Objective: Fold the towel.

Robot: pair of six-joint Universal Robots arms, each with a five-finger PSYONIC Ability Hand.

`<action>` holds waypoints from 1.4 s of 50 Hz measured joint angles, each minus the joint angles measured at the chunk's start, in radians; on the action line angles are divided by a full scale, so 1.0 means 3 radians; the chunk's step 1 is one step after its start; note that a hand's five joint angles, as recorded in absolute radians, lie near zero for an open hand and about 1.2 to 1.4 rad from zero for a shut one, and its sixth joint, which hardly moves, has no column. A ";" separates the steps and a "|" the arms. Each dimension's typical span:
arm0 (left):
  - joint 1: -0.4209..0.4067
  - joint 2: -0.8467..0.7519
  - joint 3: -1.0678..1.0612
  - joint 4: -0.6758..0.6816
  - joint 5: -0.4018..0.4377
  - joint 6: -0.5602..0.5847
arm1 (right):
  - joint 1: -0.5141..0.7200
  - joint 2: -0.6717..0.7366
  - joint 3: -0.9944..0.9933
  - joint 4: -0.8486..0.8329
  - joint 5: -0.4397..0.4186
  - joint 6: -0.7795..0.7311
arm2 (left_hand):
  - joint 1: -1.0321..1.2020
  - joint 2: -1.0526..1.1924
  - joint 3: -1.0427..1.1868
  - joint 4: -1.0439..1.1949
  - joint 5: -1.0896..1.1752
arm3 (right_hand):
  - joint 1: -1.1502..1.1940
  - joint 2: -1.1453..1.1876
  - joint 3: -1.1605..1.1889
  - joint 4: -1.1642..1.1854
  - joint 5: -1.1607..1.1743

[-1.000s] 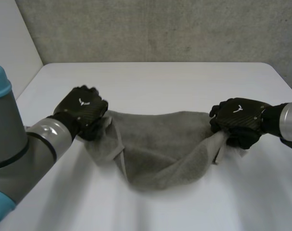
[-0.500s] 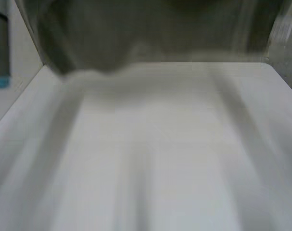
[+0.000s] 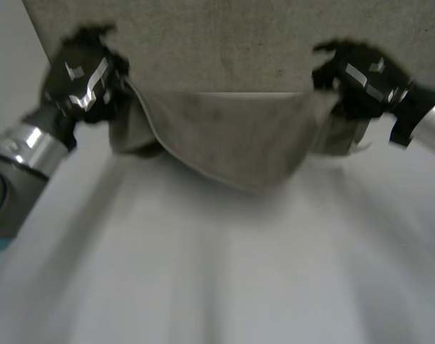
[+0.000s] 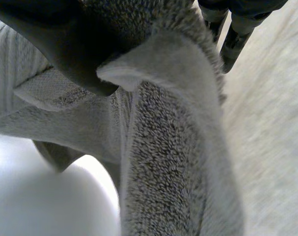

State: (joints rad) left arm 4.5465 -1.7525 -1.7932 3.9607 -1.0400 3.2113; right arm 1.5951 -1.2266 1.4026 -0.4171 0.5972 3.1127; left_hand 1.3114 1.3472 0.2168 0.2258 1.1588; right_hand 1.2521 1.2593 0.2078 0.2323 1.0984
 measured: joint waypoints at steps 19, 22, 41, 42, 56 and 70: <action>-0.0024 -0.0384 -0.0219 -0.1240 0.0369 0.0934 | 0.0042 0.0547 -0.0049 0.1576 0.1055 -0.2328 | -0.2193 -0.2325 0.0000 0.0000 -0.2363 | -0.1298 -0.1251 0.0000 0.0000 -0.1379; -0.0040 -0.0315 -0.0162 -0.1387 0.0349 0.0975 | 0.0091 0.0551 -0.0138 0.1747 0.1488 -0.2625 | -0.2199 -0.2338 0.0000 0.0000 -0.2383 | -0.2077 -0.2032 0.0000 0.0000 -0.2297; -0.0540 0.0291 -0.0073 -0.1891 -0.1004 0.0930 | 0.0371 0.0295 0.0008 0.1579 0.2334 -0.1977 | -0.2698 -0.2944 0.0000 0.0000 -0.3013 | -0.3835 -0.3915 0.0000 0.0000 -0.3465; -0.0559 0.0296 -0.0072 -0.1907 -0.1050 0.0929 | 0.0381 0.0272 0.0036 0.1546 0.2363 -0.1967 | -0.2698 -0.2944 0.0000 0.0000 -0.3016 | -0.3835 -0.3915 0.0000 0.0000 -0.3465; -0.1108 0.0274 -0.0180 -0.2024 -0.1556 0.0928 | 0.0934 -0.0748 0.1189 0.0173 0.3584 -0.1985 | -0.2698 -0.2945 0.0000 0.0000 -0.3046 | -0.3835 -0.3915 0.0000 0.0000 -0.3465; -0.1151 0.0042 -0.0286 -0.1981 -0.1537 0.0942 | 0.1249 -0.1053 0.1818 0.0263 0.3831 -0.1977 | -0.2698 -0.2945 0.0000 0.0000 -0.3046 | -0.3835 -0.3915 0.0000 0.0000 -0.3465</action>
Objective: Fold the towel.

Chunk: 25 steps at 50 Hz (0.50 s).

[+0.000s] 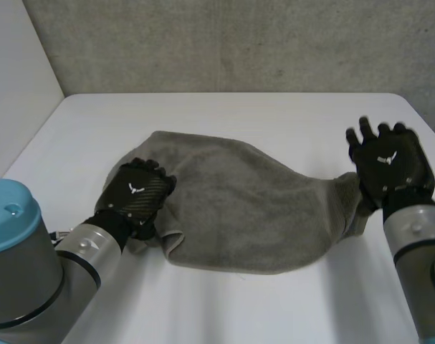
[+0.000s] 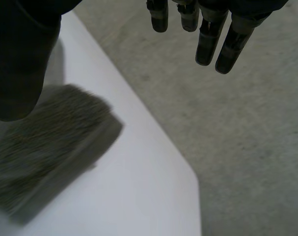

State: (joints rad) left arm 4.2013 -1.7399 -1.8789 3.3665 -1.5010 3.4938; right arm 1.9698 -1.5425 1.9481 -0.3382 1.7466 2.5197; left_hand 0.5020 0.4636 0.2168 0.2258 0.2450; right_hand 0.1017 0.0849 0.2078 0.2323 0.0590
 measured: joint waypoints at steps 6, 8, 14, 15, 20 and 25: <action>-0.0019 -0.0271 0.0044 0.0145 -0.0022 0.0045 | 0.0049 0.0006 0.0273 0.0008 -0.0014 0.0010 | 0.0000 0.0000 0.0000 0.0000 0.0000 | 0.0000 0.0000 0.0000 0.0000 0.0000; -0.0039 -0.0389 0.0079 0.0223 -0.0057 0.0077 | 0.0053 0.0013 0.0353 -0.0005 -0.0024 0.0012 | 0.0000 0.0000 0.0000 0.0000 0.0000 | 0.0000 0.0000 0.0000 0.0000 0.0000; -0.0075 -0.0663 0.0175 0.0354 -0.0166 0.0224 | 0.0055 0.0046 0.0564 -0.0147 -0.0102 0.0016 | 0.0000 0.0000 0.0000 0.0000 0.0010 | 0.0000 0.0000 0.0000 0.0000 0.0000; -0.0076 -0.0714 0.0196 0.0367 -0.0184 0.0267 | 0.0054 0.0060 0.0603 -0.0197 -0.0130 0.0015 | 0.0000 0.0000 0.0000 0.0000 0.0019 | 0.0000 0.0000 0.0000 0.0000 0.0000; -0.0061 -0.0912 0.0292 0.0388 -0.0227 0.0431 | 0.0052 0.0233 0.0678 -0.0436 -0.0266 -0.0005 | 0.0215 0.0326 0.0000 0.0000 0.0486 | 0.0000 0.0000 0.0000 0.0000 0.0000; -0.0041 -0.1062 0.0401 0.0384 -0.0233 0.0480 | 0.0051 0.0550 0.0533 -0.0542 -0.0321 -0.0023 | 0.1115 0.1257 0.0000 0.0000 0.1386 | 0.0313 0.0354 0.0000 0.0000 0.0062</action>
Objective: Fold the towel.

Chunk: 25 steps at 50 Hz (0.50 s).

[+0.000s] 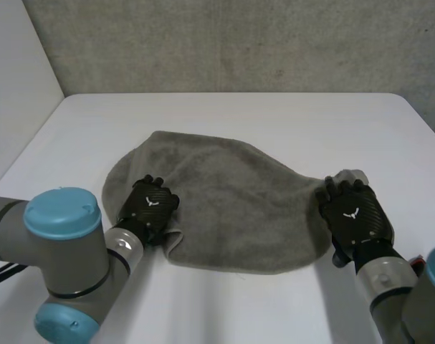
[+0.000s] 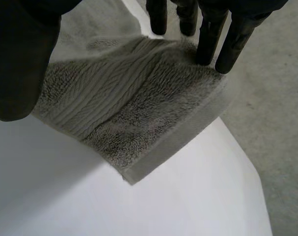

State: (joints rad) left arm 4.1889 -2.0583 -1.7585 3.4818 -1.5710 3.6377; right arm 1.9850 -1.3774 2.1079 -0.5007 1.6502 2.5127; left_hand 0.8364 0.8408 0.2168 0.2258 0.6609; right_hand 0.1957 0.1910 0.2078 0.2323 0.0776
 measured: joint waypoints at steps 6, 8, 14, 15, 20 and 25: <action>0.0055 -0.0127 0.0140 -0.0014 -0.0017 -0.0001 | -0.0017 0.0425 -0.0358 -0.0018 -0.0041 -0.0005 | 0.1552 0.1527 0.0000 0.0000 0.1568 | 0.1478 0.1537 0.0000 0.0000 0.1333; 0.0100 -0.0151 0.0202 -0.0028 -0.0027 -0.0002 | -0.0036 0.0563 -0.0522 -0.0005 -0.0094 -0.0006 | 0.1582 0.1609 0.0000 0.0000 0.1663 | 0.2188 0.2263 0.0000 0.0000 0.2027; 0.0226 -0.0071 0.0331 -0.0083 -0.0035 -0.0004 | -0.0108 0.0677 -0.0966 0.0079 -0.0302 0.0015 | 0.1582 0.1629 0.0000 0.0000 0.1675 | 0.3597 0.3682 0.0000 0.0000 0.3480; 0.0258 -0.0007 0.0353 -0.0105 -0.0033 -0.0006 | -0.0152 0.0638 -0.1083 0.0135 -0.0363 0.0026 | 0.1582 0.1633 0.0000 0.0000 0.1675 | 0.3603 0.3760 0.0000 0.0000 0.3543; 0.0427 0.0380 0.0438 -0.0225 -0.0016 -0.0019 | -0.0397 0.0403 -0.1681 0.0572 -0.0699 0.0162 | 0.1582 0.1639 0.0000 0.0000 0.1675 | 0.3603 0.3776 0.0000 0.0000 0.3544; 0.0535 0.0682 0.0512 -0.0295 0.0010 -0.0028 | -0.0578 0.0483 -0.2398 0.1124 -0.1056 0.0399 | 0.1582 0.1649 0.0000 0.0000 0.1678 | 0.3586 0.3753 0.0000 0.0000 0.3497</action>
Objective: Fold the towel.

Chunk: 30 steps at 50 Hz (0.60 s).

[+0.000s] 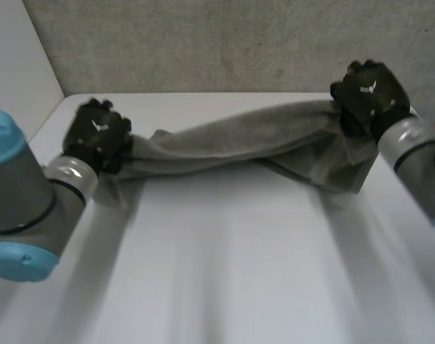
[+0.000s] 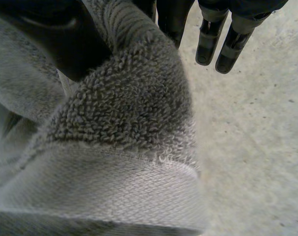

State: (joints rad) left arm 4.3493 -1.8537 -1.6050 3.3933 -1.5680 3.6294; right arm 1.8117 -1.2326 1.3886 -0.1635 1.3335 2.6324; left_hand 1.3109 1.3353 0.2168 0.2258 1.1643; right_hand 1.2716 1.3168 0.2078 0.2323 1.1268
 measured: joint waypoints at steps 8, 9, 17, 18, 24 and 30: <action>-0.0030 0.0094 -0.0052 -0.0025 0.0067 -0.0040 | -0.0078 0.0840 -0.1018 0.1223 -0.0285 0.0025 | 0.0000 0.0010 0.0000 0.0000 0.0017 | -0.2237 -0.2243 0.0000 0.0000 -0.2387; -0.0048 0.0081 -0.0071 -0.0026 0.0070 -0.0049 | -0.0068 0.0885 -0.1045 0.1290 -0.0287 0.0014 | 0.0000 0.0011 0.0000 0.0000 0.0017 | -0.2400 -0.2432 0.0000 0.0000 -0.2581; -0.0283 -0.0181 -0.0296 -0.0032 0.0084 -0.0138 | 0.0005 0.0731 -0.0482 0.1149 -0.0245 0.0118 | 0.0000 0.0022 0.0000 0.0000 0.0017 | -0.3911 -0.4103 0.0000 0.0000 -0.3561; -0.0300 -0.0208 -0.0315 -0.0034 0.0085 -0.0142 | 0.0003 0.0634 -0.0339 0.1059 -0.0240 0.0159 | 0.0000 0.0022 0.0000 0.0000 0.0017 | -0.3911 -0.4108 0.0000 0.0000 -0.3561; -0.0330 -0.0265 -0.0360 -0.0036 0.0086 -0.0147 | 0.0002 0.0138 0.0447 0.0602 -0.0220 0.0385 | 0.0000 0.0024 0.0000 0.0000 0.0017 | -0.3911 -0.4108 0.0000 0.0000 -0.3561; -0.0325 -0.0248 -0.0366 -0.0037 0.0082 -0.0147 | 0.0039 -0.0212 0.1179 0.0089 -0.0122 0.0573 | 0.0000 0.0026 0.0000 0.0000 0.0017 | -0.3911 -0.4108 0.0000 0.0000 -0.3561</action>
State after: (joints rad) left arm 4.2517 -1.9281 -1.7149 3.3823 -1.5435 3.5853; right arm 1.8233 -1.2960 1.7424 -0.1368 1.2970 2.8044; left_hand 1.3109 1.3432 0.2168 0.2258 1.1693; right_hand 0.0983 0.0844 0.2077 0.2323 0.0586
